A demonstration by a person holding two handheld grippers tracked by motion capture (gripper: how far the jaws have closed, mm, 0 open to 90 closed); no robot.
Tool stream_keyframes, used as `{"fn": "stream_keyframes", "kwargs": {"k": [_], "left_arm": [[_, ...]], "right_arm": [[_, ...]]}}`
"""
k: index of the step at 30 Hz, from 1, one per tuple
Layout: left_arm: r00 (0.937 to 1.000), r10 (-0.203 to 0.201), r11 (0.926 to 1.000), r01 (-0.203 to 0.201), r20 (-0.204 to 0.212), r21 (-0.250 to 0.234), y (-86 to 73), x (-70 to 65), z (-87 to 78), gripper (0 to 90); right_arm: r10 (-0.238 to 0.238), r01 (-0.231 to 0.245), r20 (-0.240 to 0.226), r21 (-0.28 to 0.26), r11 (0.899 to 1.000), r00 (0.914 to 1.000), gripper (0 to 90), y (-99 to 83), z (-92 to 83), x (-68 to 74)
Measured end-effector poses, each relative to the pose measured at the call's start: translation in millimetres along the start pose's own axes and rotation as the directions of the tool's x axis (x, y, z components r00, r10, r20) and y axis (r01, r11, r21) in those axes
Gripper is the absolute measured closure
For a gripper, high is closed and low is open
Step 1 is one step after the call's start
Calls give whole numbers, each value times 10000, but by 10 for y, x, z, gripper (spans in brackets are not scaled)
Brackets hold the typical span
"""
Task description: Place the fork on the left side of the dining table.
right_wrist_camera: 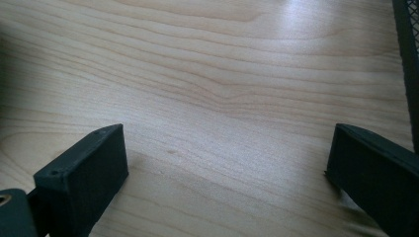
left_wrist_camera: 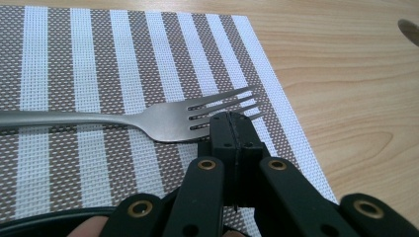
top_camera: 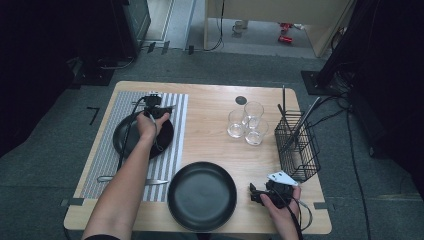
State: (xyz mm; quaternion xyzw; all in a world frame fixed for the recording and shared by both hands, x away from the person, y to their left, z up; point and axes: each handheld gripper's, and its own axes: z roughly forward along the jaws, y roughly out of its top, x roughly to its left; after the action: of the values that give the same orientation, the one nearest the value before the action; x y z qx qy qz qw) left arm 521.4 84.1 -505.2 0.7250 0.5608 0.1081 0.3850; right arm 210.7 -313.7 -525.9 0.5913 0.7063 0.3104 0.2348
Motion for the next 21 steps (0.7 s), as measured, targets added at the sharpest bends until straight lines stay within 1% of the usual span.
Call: {"fn": "stream_keyframes", "kwargs": {"k": [2,7,9,10,13,16,19,21], "left_arm": [[9999,-148,9999,148,-82,-21,6,-4,12,900],[9994,-324,9994,322,-150,-109,11,18,12,900],[9992,-365,9992,362,-146,-150,13,28,8,898],[9987,-506,9983,505,-41,-278,17,52,9,883],[9976,-694,9970,692,-42,-358,23,68,12,875],[9976,-696,9968,694,-26,-398,23,63,6,860],[9987,-500,9976,502,45,-486,8,36,-28,825],[9990,-437,9975,434,-27,-551,1,27,-49,787]], "right_arm": [[3,-3,-5,-3,10000,10000,20,0,0,-1],[0,0,-4,-1,10000,10000,20,0,0,-1],[-4,4,4,2,10000,10000,20,0,0,0],[-11,11,15,8,10000,10000,20,0,0,2],[-13,13,20,12,10000,10000,20,0,1,2],[-8,8,11,6,10000,10000,20,0,0,1],[-9,9,10,6,10000,10000,20,0,0,1],[-7,7,15,9,10000,10000,20,0,0,2]]}}
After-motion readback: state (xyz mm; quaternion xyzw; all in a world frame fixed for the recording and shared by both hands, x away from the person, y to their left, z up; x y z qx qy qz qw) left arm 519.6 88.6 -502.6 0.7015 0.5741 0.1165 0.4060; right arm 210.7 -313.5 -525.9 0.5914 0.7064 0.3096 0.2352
